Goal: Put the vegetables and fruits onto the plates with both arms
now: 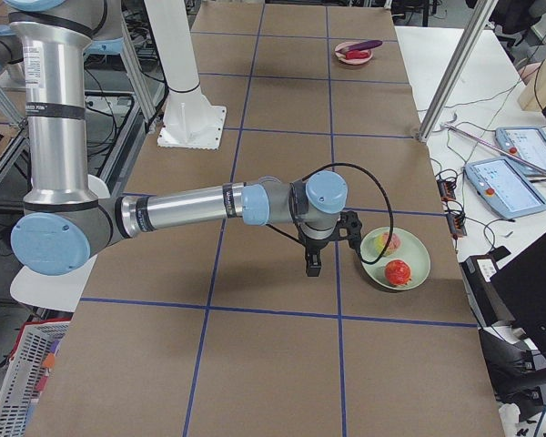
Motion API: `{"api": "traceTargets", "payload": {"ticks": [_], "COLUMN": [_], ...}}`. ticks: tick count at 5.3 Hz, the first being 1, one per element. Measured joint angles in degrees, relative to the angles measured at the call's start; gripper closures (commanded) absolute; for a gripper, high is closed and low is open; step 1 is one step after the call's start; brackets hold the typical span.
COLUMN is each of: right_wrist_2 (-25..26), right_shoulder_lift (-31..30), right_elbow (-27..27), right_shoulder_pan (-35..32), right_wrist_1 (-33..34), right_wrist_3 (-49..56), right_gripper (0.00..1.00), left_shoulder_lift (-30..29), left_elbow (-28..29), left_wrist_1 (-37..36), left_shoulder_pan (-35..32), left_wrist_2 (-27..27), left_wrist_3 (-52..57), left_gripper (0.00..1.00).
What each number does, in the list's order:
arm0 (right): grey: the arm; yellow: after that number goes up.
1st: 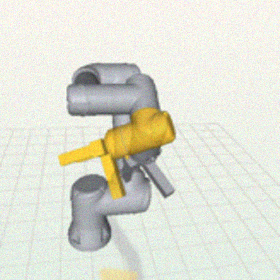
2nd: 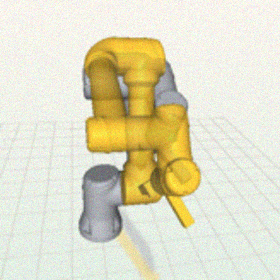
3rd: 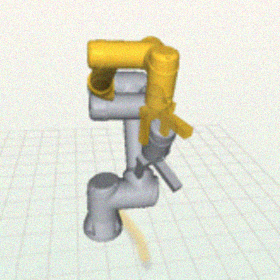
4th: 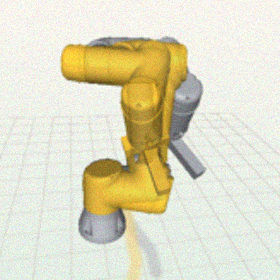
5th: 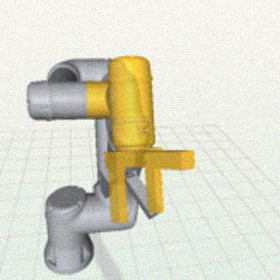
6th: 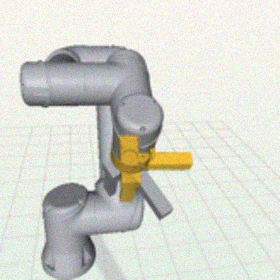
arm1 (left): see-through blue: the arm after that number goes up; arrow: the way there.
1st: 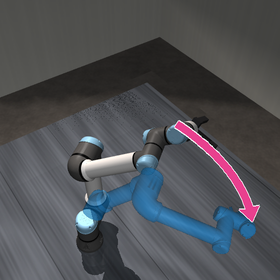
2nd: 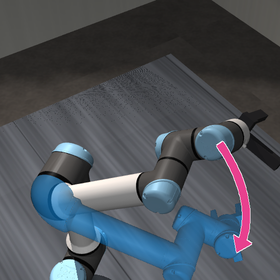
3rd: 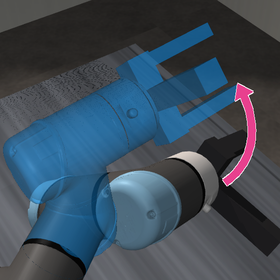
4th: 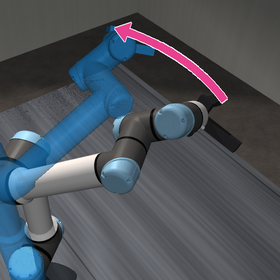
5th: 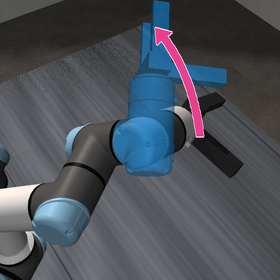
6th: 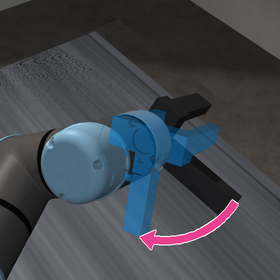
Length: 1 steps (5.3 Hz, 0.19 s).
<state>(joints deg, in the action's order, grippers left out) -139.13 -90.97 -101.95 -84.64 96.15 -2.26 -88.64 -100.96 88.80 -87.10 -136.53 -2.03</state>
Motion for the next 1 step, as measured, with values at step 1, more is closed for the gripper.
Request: {"api": "traceTargets", "payload": {"ticks": [1], "right_wrist_2": [0.0], "right_shoulder_lift": [0.0], "right_elbow": [0.0], "right_shoulder_pan": [0.0], "right_wrist_1": [0.0], "right_wrist_3": [0.0], "right_gripper": [0.00], "left_shoulder_lift": [0.0], "left_elbow": [0.0], "left_wrist_1": [0.3], "left_shoulder_pan": [0.0], "left_wrist_2": [0.1], "left_wrist_3": [0.0], "left_gripper": [0.00]}}
